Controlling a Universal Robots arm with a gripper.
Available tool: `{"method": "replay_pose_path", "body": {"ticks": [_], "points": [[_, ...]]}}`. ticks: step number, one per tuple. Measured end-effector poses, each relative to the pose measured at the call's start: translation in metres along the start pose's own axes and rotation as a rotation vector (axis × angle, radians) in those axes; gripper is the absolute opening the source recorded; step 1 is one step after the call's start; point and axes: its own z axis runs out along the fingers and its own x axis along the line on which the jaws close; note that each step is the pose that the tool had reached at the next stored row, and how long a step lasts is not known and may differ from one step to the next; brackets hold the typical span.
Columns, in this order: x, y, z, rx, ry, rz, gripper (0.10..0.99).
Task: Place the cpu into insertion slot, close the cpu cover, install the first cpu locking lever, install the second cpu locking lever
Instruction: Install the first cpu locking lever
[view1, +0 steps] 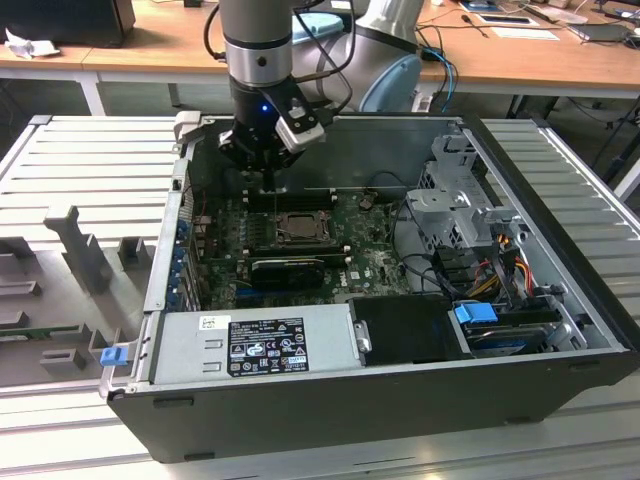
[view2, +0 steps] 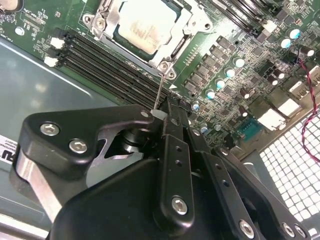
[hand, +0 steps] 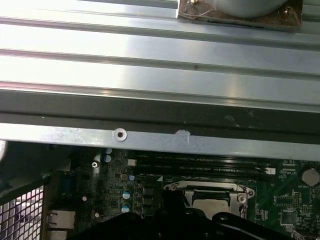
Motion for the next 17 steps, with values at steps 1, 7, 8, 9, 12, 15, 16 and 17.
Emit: {"method": "replay_pose_path", "body": {"ticks": [1, 7, 8, 9, 12, 15, 16, 17], "points": [[-0.0005, 0.0000, 0.0000, 0.000, 0.0000, 0.000, 0.106], [-0.0045, -0.0003, 0.0002, 0.000, 0.0000, 0.000, 0.106], [-0.0050, -0.0003, 0.0003, 0.000, 0.0000, 0.000, 0.106], [-0.0054, -0.0004, 0.0003, 0.000, 0.0000, 0.000, 0.106], [-0.0065, -0.0004, 0.0004, 0.000, 0.0000, 0.000, 0.106], [-0.0081, -0.0006, 0.0004, 0.000, 0.0000, 0.000, 0.106], [-0.0087, -0.0006, 0.0005, 0.000, 0.0000, 0.000, 0.106], [-0.0096, -0.0006, 0.0006, 0.000, 0.0000, 0.000, 0.106]]}}
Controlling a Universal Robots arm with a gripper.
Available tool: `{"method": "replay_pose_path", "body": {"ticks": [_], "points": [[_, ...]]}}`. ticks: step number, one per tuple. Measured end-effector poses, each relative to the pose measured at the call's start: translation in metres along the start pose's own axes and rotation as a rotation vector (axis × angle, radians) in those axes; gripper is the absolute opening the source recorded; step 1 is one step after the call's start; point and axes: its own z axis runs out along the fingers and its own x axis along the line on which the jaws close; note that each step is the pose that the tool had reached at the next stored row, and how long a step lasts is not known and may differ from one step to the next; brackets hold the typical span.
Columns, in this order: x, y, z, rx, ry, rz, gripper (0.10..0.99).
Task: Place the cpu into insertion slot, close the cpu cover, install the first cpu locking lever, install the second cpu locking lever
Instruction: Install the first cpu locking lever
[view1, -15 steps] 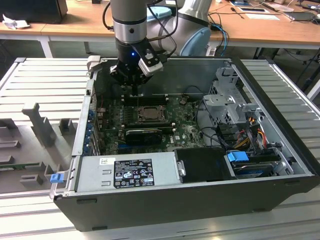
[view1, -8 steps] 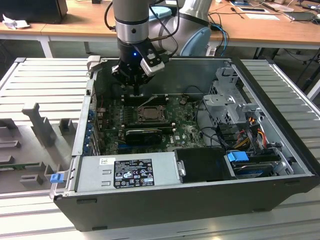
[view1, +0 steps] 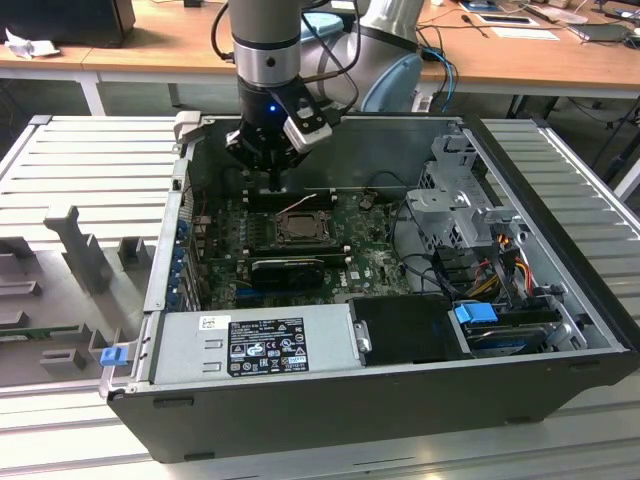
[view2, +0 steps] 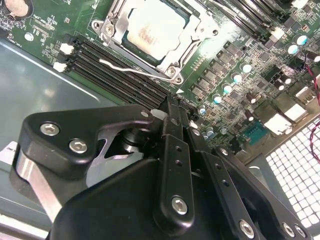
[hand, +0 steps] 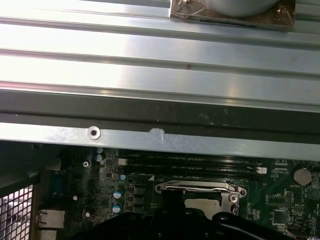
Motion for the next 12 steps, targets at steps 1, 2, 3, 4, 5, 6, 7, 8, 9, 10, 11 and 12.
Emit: {"method": "replay_pose_path", "body": {"ticks": [1, 2, 3, 4, 5, 6, 7, 8, 9, 10, 11, 12], "points": [[-0.0009, -0.0001, 0.0001, 0.000, 0.0000, 0.000, 0.106], [-0.0014, -0.0001, 0.0001, 0.000, 0.0000, 0.000, 0.106], [-0.0020, -0.0001, 0.0001, 0.000, 0.0000, 0.000, 0.106], [-0.0026, -0.0002, 0.0002, 0.000, 0.0000, 0.000, 0.106], [-0.0031, -0.0002, 0.0002, 0.000, 0.0000, 0.000, 0.106], [-0.0038, -0.0003, 0.0003, 0.000, 0.0000, 0.000, 0.106], [-0.0043, -0.0003, 0.0003, 0.000, 0.0000, 0.000, 0.106], [-0.0049, -0.0003, 0.0004, 0.000, 0.0000, 0.000, 0.106], [-0.0055, -0.0004, 0.0004, 0.000, -0.0001, 0.000, 0.106], [-0.0064, -0.0004, 0.0005, 0.000, 0.0000, 0.000, 0.106], [-0.0074, -0.0005, 0.0006, 0.000, 0.0000, 0.000, 0.106], [-0.0080, -0.0006, 0.0007, 0.000, 0.0000, 0.000, 0.106]]}}
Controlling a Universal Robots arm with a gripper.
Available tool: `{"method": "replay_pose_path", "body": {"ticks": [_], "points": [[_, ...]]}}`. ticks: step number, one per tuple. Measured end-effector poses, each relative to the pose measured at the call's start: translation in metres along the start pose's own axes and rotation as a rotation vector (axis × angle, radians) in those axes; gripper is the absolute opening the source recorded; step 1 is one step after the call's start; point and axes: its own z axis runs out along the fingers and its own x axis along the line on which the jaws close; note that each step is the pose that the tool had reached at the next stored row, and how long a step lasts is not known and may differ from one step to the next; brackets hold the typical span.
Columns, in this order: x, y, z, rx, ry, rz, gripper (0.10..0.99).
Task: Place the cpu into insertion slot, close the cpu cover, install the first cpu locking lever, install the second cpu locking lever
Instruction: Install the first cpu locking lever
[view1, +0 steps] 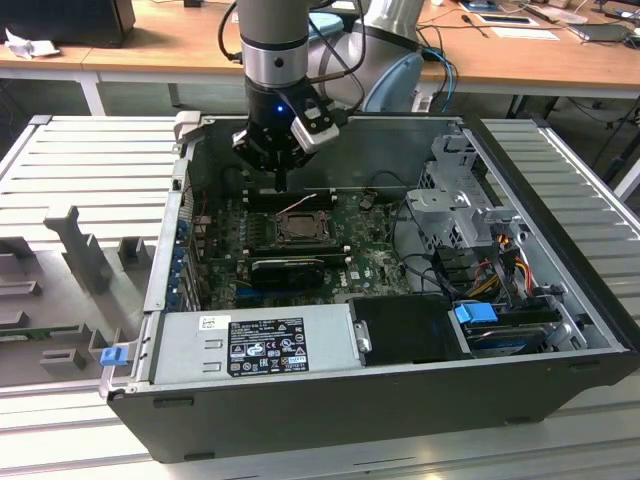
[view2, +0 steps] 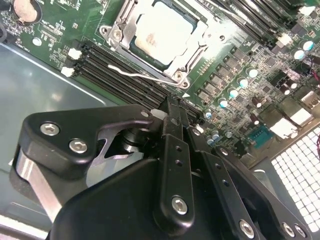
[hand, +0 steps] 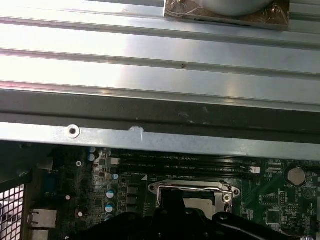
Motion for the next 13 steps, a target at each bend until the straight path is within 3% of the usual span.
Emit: {"method": "replay_pose_path", "body": {"ticks": [8, 11, 13], "points": [[-0.0127, -0.0011, 0.0050, -0.006, -0.0004, 0.001, 0.106], [-0.0147, -0.0015, 0.0080, -0.021, -0.0011, 0.001, 0.106], [-0.0146, -0.0017, 0.0131, -0.024, 0.0019, 0.002, 0.106]]}}
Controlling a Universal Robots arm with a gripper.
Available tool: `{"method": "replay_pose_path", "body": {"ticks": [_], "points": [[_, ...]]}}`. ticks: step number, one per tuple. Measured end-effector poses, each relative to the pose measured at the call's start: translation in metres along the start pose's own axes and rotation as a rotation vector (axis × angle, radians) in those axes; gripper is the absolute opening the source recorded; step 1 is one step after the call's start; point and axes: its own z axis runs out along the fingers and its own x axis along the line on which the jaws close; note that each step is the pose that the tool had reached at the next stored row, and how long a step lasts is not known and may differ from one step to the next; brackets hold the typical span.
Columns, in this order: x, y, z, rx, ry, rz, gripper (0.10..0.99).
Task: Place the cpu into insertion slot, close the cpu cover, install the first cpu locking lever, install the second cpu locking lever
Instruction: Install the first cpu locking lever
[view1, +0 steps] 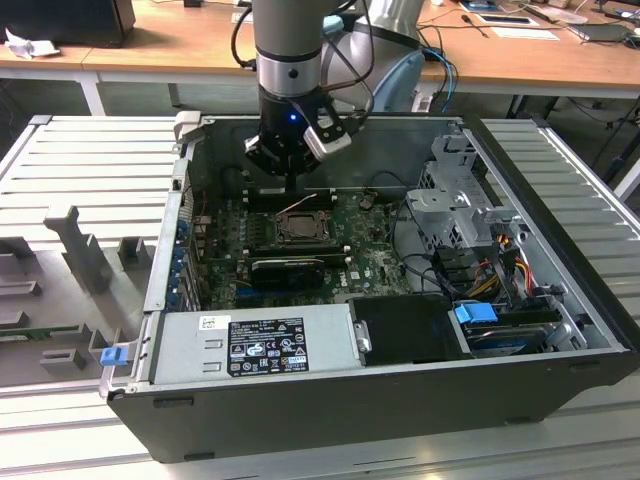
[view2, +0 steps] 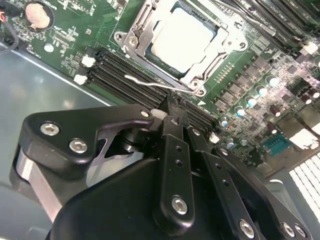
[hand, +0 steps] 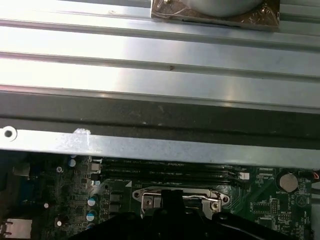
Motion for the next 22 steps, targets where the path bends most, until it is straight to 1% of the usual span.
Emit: {"method": "replay_pose_path", "body": {"ticks": [2, 4, 9, 14, 17, 19, 22], "points": [[-0.0003, -0.0004, 0.0043, 0.000, 0.0026, 0.000, 0.106], [-0.0029, -0.0008, 0.0082, 0.000, 0.0030, 0.000, 0.106], [-0.0088, -0.0003, 0.0123, -0.001, 0.0040, -0.014, 0.106], [-0.0159, 0.0039, 0.0159, -0.001, 0.0040, -0.014, 0.106], [-0.0191, 0.0052, 0.0176, -0.001, 0.0040, -0.014, 0.106], [-0.0246, 0.0063, 0.0209, -0.001, 0.0040, -0.015, 0.106], [-0.0262, 0.0061, 0.0245, -0.001, 0.0042, -0.017, 0.106]]}}
